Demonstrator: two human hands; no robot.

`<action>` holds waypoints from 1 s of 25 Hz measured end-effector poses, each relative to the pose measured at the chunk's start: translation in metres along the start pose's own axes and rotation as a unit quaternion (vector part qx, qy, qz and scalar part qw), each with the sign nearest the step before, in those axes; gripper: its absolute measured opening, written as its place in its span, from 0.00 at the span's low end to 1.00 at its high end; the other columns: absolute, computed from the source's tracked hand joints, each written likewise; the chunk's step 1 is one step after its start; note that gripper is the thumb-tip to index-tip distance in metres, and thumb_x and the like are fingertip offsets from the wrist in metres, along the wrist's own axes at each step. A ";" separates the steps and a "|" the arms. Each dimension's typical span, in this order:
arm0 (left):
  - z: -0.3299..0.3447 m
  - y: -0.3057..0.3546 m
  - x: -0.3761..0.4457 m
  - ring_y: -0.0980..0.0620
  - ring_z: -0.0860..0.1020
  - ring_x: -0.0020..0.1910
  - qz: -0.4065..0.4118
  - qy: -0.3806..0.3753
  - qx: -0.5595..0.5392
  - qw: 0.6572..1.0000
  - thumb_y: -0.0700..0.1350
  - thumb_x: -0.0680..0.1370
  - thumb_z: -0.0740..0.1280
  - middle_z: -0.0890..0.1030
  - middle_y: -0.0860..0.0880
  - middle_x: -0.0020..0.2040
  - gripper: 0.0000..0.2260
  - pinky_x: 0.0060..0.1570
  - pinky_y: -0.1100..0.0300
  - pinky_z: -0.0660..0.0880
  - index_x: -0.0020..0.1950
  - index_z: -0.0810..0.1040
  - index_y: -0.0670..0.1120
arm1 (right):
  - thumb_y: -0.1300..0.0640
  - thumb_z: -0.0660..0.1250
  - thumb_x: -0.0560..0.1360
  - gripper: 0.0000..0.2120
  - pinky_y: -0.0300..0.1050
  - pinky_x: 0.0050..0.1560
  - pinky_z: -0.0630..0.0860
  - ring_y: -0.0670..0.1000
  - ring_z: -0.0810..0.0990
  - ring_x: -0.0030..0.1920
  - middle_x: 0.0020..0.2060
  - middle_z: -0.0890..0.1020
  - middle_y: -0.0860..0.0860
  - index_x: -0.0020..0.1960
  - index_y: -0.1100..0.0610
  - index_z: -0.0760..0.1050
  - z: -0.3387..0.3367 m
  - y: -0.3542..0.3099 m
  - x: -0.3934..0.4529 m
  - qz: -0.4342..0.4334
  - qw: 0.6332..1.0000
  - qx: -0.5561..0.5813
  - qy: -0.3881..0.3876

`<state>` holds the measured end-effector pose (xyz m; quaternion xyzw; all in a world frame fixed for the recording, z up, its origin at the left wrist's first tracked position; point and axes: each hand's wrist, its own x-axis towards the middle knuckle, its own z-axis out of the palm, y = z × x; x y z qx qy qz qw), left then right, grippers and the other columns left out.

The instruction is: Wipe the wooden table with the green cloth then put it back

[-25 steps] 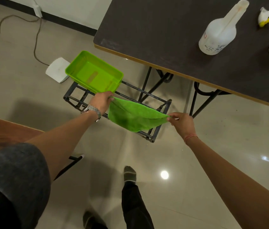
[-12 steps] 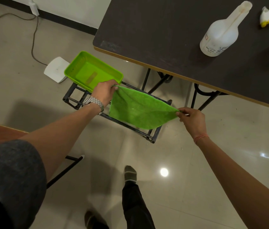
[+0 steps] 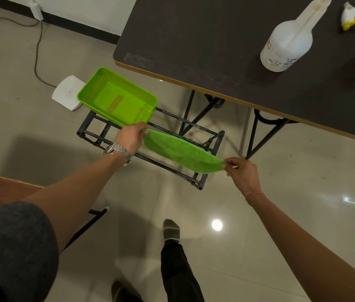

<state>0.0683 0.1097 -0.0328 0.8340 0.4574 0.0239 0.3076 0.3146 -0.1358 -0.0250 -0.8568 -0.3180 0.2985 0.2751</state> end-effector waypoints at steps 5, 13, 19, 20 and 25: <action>0.034 -0.034 -0.007 0.36 0.79 0.47 -0.026 -0.041 0.030 0.998 0.41 0.78 0.63 0.82 0.36 0.48 0.09 0.42 0.51 0.72 0.56 0.79 0.41 | 0.56 0.72 0.72 0.05 0.48 0.49 0.79 0.53 0.83 0.41 0.41 0.85 0.51 0.47 0.52 0.84 0.040 0.032 0.002 0.037 0.998 -0.037 -0.043; 0.085 -0.069 -0.054 0.37 0.80 0.47 -0.023 -0.075 0.045 0.996 0.37 0.77 0.61 0.80 0.40 0.52 0.11 0.43 0.48 0.76 0.57 0.77 0.43 | 0.54 0.68 0.75 0.08 0.41 0.44 0.73 0.54 0.81 0.45 0.48 0.85 0.52 0.51 0.51 0.84 0.106 0.054 -0.024 -0.013 0.963 -0.181 -0.199; 0.103 -0.091 -0.076 0.39 0.78 0.50 -0.010 -0.172 0.172 0.970 0.38 0.77 0.57 0.78 0.41 0.56 0.15 0.45 0.48 0.77 0.62 0.75 0.45 | 0.53 0.64 0.77 0.11 0.45 0.48 0.75 0.59 0.81 0.50 0.51 0.83 0.56 0.56 0.51 0.82 0.139 0.063 -0.039 -0.018 0.919 -0.278 -0.279; 0.104 -0.093 -0.079 0.40 0.77 0.52 -0.026 -0.196 0.199 0.960 0.38 0.78 0.56 0.77 0.42 0.57 0.15 0.46 0.48 0.77 0.62 0.74 0.46 | 0.53 0.64 0.77 0.11 0.45 0.47 0.74 0.59 0.81 0.50 0.51 0.83 0.56 0.56 0.51 0.82 0.141 0.061 -0.042 -0.009 0.912 -0.288 -0.293; 0.119 -0.109 -0.093 0.44 0.72 0.60 -0.031 -0.282 0.344 0.895 0.42 0.79 0.54 0.76 0.47 0.61 0.16 0.56 0.50 0.74 0.63 0.75 0.49 | 0.54 0.63 0.78 0.15 0.48 0.56 0.73 0.59 0.77 0.59 0.60 0.79 0.58 0.63 0.54 0.77 0.156 0.072 -0.052 -0.015 0.866 -0.357 -0.349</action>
